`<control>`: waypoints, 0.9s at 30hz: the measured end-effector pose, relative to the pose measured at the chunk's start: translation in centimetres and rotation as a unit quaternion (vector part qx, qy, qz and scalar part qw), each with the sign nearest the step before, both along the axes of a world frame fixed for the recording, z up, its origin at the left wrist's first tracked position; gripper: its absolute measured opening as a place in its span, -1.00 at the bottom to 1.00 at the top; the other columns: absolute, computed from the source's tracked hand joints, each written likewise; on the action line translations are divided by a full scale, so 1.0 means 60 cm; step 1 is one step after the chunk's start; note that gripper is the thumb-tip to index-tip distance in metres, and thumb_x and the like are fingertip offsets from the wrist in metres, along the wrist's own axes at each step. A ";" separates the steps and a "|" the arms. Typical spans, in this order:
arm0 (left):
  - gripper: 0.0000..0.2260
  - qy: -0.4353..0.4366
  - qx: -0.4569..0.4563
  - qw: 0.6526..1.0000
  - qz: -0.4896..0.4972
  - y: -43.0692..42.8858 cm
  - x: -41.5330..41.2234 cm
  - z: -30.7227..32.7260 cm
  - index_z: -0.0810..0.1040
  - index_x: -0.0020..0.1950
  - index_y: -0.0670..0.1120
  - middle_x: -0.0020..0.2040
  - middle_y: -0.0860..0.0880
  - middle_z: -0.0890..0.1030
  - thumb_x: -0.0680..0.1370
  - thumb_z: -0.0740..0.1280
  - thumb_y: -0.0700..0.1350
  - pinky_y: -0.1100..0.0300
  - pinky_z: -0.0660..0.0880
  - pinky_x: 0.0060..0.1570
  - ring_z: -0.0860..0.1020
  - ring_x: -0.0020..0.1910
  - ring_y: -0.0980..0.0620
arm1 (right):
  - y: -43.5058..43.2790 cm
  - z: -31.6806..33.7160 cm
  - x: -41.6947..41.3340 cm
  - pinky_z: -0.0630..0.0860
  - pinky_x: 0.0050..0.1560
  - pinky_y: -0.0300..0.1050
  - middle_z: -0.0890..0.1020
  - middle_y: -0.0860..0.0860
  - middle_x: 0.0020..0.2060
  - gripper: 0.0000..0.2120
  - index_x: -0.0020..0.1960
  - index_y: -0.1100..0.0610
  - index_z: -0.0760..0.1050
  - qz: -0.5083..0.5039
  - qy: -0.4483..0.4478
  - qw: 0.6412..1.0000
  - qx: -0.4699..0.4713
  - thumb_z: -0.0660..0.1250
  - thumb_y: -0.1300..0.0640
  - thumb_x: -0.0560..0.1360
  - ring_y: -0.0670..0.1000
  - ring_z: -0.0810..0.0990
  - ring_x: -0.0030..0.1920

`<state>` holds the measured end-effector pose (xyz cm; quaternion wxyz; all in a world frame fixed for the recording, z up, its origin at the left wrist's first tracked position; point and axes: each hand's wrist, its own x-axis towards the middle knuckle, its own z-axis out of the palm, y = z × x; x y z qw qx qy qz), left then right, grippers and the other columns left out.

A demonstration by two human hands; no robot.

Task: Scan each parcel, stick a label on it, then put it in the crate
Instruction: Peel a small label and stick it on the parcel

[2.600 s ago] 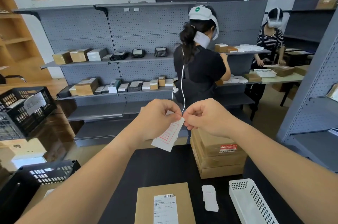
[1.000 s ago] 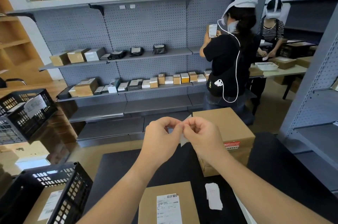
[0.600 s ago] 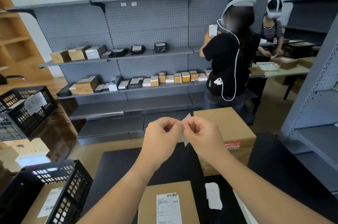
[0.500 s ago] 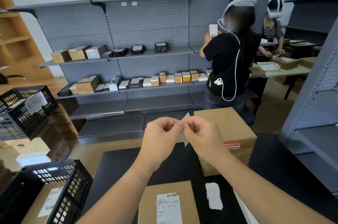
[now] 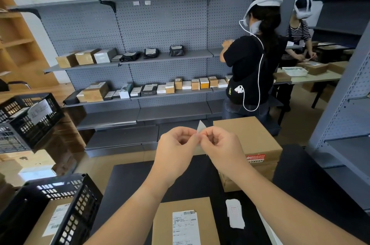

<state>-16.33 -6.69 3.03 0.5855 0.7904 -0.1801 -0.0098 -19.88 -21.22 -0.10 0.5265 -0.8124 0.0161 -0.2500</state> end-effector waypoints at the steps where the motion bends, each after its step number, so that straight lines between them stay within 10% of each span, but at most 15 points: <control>1: -0.95 0.003 -0.004 1.000 0.002 -0.001 0.000 -0.001 0.68 -0.02 0.05 -0.16 0.13 0.71 0.56 0.43 -0.03 0.27 0.56 -0.07 0.65 -0.11 0.19 | 0.000 0.000 -0.001 0.53 -0.24 -0.26 0.63 -0.05 -0.30 -0.89 -0.10 0.06 0.65 0.001 0.002 1.000 0.005 0.38 0.13 0.60 -0.08 0.58 -0.24; 15: -0.90 0.106 0.030 0.994 0.007 -0.040 0.009 -0.076 0.66 -0.06 0.02 -0.12 0.13 0.67 0.62 0.36 -0.06 0.29 0.42 -0.15 0.59 -0.05 0.17 | -0.059 -0.090 -0.054 0.50 -0.27 -0.28 0.63 -0.02 -0.29 -0.86 -0.11 0.10 0.60 -0.117 0.107 0.979 0.126 0.34 0.11 0.60 -0.14 0.55 -0.28; 27: -0.87 0.205 0.102 0.971 -0.067 -0.212 -0.058 -0.239 0.65 -0.03 -0.02 -0.10 0.08 0.66 0.64 0.32 -0.10 0.33 0.37 -0.20 0.58 -0.05 0.16 | -0.213 -0.289 -0.245 0.48 -0.24 -0.01 0.62 0.18 -0.22 -0.79 -0.18 0.21 0.55 -0.350 0.228 0.881 0.221 0.32 0.12 0.58 0.02 0.50 -0.29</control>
